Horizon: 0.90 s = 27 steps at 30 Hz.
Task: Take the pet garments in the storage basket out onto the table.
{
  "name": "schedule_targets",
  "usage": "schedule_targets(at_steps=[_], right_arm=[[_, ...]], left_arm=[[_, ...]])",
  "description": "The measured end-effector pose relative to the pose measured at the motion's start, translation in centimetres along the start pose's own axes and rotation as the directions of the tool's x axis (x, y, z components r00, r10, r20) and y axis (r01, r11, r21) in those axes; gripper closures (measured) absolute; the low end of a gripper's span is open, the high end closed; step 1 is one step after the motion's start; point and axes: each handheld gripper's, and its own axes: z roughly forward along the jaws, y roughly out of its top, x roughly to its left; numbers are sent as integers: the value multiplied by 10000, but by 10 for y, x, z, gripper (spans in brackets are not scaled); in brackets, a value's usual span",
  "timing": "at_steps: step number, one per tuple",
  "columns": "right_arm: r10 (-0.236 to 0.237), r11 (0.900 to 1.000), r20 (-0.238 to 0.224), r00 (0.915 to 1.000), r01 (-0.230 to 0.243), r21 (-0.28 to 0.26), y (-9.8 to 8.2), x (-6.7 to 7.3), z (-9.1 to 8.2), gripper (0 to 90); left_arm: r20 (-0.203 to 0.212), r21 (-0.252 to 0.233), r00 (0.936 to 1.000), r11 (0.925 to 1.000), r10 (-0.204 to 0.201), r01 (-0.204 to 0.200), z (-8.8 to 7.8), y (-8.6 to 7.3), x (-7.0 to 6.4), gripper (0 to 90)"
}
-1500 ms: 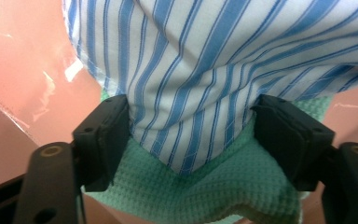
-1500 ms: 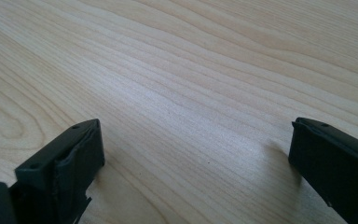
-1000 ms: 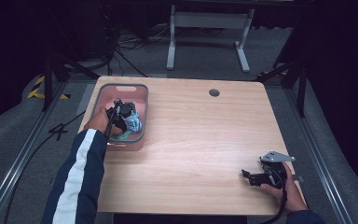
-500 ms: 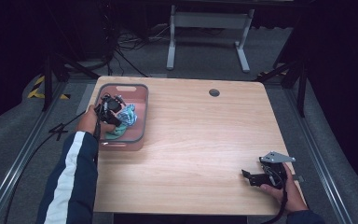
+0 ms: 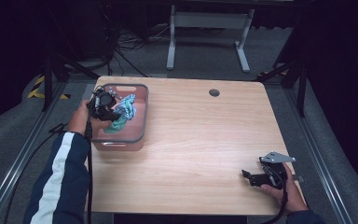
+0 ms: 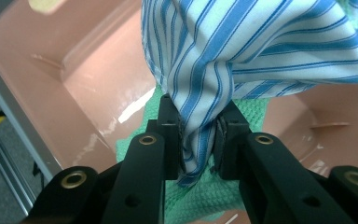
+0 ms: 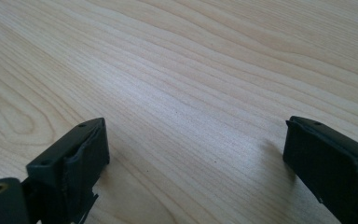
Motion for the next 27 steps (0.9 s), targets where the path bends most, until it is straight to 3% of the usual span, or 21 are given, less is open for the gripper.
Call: schedule_targets(at_steps=[6,15,23,27], right_arm=[[37,10000,-11,10000,-37,-3,0,0,0,70],[2,10000,-11,10000,-2,2,0,0,0,70],[1,10000,-5,10000,-1,8,0,0,0,70],[0,10000,-7,10000,0,6,0,0,0,70]], left_arm=[[-43,-389,9985,9978,542,-543,-20,8,-10,759],[164,-864,9948,9914,1001,-984,-36,19,-28,759],[403,-977,9779,9748,2051,-2004,-46,40,-55,759],[538,-1027,9650,9627,2566,-2502,-48,49,-71,759]])
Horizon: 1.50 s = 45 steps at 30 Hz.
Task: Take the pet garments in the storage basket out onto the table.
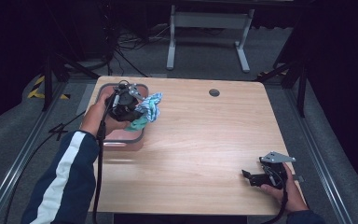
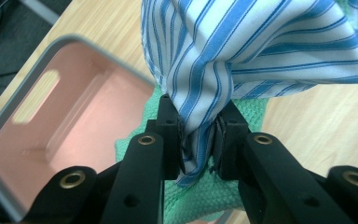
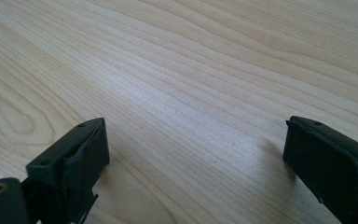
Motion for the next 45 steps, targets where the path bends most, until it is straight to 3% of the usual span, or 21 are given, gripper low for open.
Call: schedule_targets(at_steps=[5,11,13,16,18,19,22,26,28,30,33,40,41,44,45], right_arm=[[-3,10000,-10,10000,3,0,0,0,0,70],[0,10000,-12,10000,0,2,0,0,0,71],[38,10000,-16,10000,-38,-12,0,0,0,70],[36,10000,-20,10000,-36,-10,0,0,0,70],[-6,10000,-19,10000,6,2,0,0,0,70],[34,10000,-25,10000,-34,-9,0,0,0,70],[15,10000,-21,10000,-15,-7,0,0,0,70],[25,10000,-27,10000,-25,-8,0,0,0,70],[20,10000,-25,10000,-20,-9,0,0,0,70],[25,10000,-37,10000,-25,-14,0,0,0,70],[21,10000,-41,10000,-21,-5,0,0,0,70],[21,10000,-34,10000,-21,-7,0,0,0,70],[23,10000,-41,10000,-23,-6,0,0,0,70],[18,10000,-34,10000,-18,-6,0,0,0,70],[22,10000,-35,10000,-22,-5,0,0,0,70]], left_arm=[[369,-60,9979,9986,536,-534,8,16,-17,759],[827,12,9906,9940,1092,-1097,25,31,-36,759],[1030,-18,9856,9909,1340,-1345,36,40,-50,759],[1330,-1,9761,9848,1721,-1736,48,48,-63,759],[1461,80,9736,9840,1751,-1782,54,51,-69,759],[1558,102,9685,9801,1942,-1982,58,54,-72,759],[1869,64,9644,9815,1870,-1915,72,59,-84,758],[2233,210,9511,9744,2135,-2237,96,66,-99,755],[2305,269,9492,9737,2140,-2261,102,67,-102,752],[2497,356,9413,9693,2272,-2434,111,69,-108,751],[2603,460,9356,9649,2385,-2587,123,71,-119,744],[2792,422,9342,9691,2221,-2430,141,69,-129,699],[2778,501,9357,9695,2174,-2401,142,68,-130,680],[2881,465,9321,9690,2197,-2427,145,68,-130,612],[2923,489,9354,9737,1990,-2225,146,68,-130,557]])
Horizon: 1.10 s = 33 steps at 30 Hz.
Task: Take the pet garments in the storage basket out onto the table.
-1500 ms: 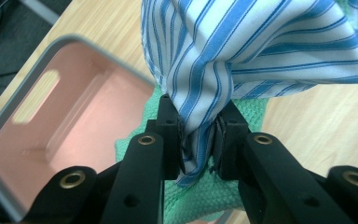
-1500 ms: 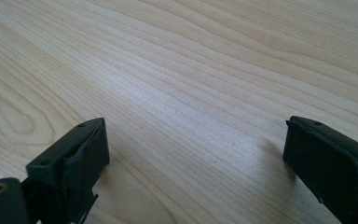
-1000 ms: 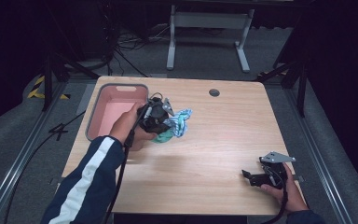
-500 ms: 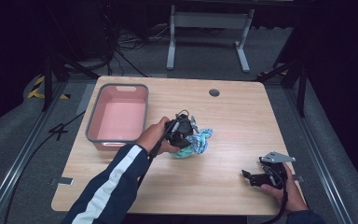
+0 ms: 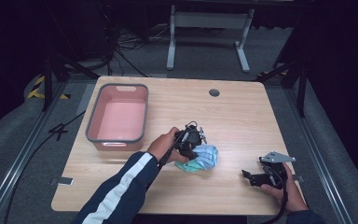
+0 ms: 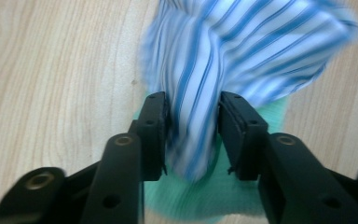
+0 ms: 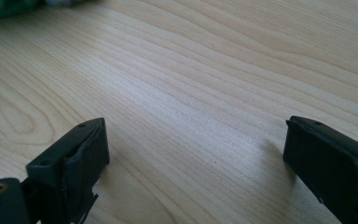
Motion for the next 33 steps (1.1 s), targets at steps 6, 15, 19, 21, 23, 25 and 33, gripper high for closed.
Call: schedule_targets(at_steps=[6,15,19,21,23,25,33], right_arm=[[-1,10000,-6,10000,1,-1,0,0,0,70],[-1,10000,3,10000,1,-3,0,0,0,70],[-15,10000,6,10000,15,2,0,0,0,70],[-1,10000,3,10000,1,-9,0,0,0,71],[-4,10000,3,10000,4,-5,0,0,0,70],[3,10000,0,10000,-3,-10,0,0,0,70],[-34,10000,9,10000,34,7,0,0,0,71]], left_arm=[[-86,-339,9993,9988,-367,364,-3,-1,0,446],[-499,-1037,9970,9932,-590,536,-20,-7,-1,313],[-660,-1301,9958,9900,-631,541,-27,-10,0,280],[-844,-1261,9951,9911,-523,414,-31,-13,-1,254],[-949,-1263,9945,9915,-444,322,-36,-15,-1,231],[-1078,-1342,9932,9906,-430,283,-41,-17,-3,234],[-1397,-1207,9901,9927,-164,-6,-58,-29,-7,235]])
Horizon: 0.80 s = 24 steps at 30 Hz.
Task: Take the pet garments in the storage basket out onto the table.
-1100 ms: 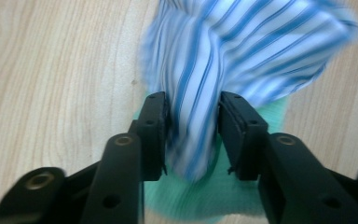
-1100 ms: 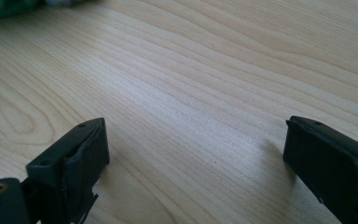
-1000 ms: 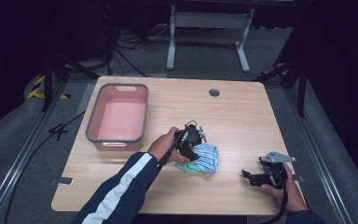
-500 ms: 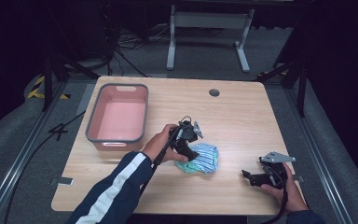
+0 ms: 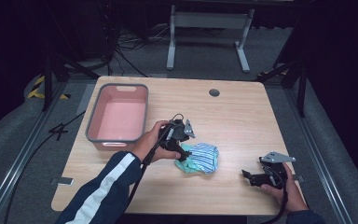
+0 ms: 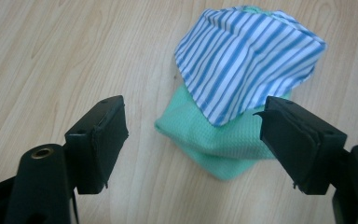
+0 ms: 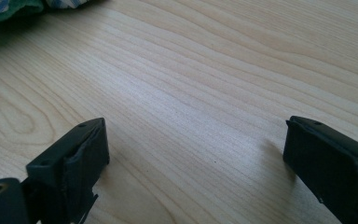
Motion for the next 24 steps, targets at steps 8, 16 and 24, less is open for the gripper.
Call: schedule_targets(at_steps=[8,16,24], right_arm=[[3,10000,-12,10000,-3,-6,0,0,0,70],[6,10000,-5,10000,-6,-7,0,0,0,71],[0,10000,-5,10000,0,-6,0,0,0,71]], left_arm=[[-149,-58,9996,9997,246,-247,-14,-16,-3,231],[-610,107,9981,9999,115,-108,-27,-33,-1,228],[-684,88,9975,9998,173,-167,-33,-46,-4,222]])
